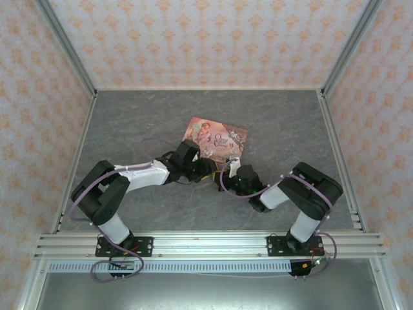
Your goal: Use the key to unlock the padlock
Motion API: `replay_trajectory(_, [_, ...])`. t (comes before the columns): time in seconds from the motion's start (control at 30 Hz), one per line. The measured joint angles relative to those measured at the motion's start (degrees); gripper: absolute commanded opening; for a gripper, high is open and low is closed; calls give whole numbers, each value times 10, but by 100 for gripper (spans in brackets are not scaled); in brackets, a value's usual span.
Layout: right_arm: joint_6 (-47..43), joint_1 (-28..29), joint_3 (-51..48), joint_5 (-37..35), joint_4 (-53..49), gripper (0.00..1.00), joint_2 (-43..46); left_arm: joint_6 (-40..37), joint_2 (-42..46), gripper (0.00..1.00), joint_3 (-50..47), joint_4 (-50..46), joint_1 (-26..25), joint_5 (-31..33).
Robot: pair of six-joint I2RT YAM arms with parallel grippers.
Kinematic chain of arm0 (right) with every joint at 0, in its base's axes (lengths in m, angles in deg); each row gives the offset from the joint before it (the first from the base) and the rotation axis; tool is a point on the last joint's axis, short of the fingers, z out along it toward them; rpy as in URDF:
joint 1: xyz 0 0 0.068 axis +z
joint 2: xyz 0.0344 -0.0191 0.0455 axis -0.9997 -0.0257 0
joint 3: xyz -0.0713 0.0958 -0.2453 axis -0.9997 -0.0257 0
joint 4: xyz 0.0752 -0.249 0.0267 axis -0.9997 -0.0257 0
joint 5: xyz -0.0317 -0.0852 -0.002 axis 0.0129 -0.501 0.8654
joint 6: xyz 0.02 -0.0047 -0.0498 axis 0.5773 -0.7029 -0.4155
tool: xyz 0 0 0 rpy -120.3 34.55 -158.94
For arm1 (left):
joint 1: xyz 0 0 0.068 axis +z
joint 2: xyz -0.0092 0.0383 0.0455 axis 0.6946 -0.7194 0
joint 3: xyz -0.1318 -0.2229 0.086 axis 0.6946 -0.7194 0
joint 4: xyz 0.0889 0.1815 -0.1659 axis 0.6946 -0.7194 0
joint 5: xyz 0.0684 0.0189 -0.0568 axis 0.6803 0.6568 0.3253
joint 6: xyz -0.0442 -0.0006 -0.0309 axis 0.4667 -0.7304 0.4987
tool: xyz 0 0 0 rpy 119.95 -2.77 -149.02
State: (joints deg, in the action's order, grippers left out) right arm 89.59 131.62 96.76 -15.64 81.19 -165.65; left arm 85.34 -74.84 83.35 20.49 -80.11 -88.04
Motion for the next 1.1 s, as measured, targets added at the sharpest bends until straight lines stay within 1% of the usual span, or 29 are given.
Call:
replay_trajectory(0.2, [10, 0, 0, -1, 6, 0, -6, -5, 71, 68, -16, -11, 17, 2])
replay_trajectory(0.33, [19, 4, 0, -1, 7, 0, -6, -5, 115, 69, -37, -12, 39, 3])
replay_trajectory(0.5, [38, 8, 0, -3, 7, 0, -5, 2, 122, 65, -75, 11, 59, -1])
replay_trajectory(0.83, [115, 20, 9, -11, -11, 0, -2, 36, 119, 57, -124, 98, 59, -12])
replay_trajectory(1.1, [166, 25, 17, -14, -14, 0, -2, 55, 95, 51, -143, 148, 59, -13])
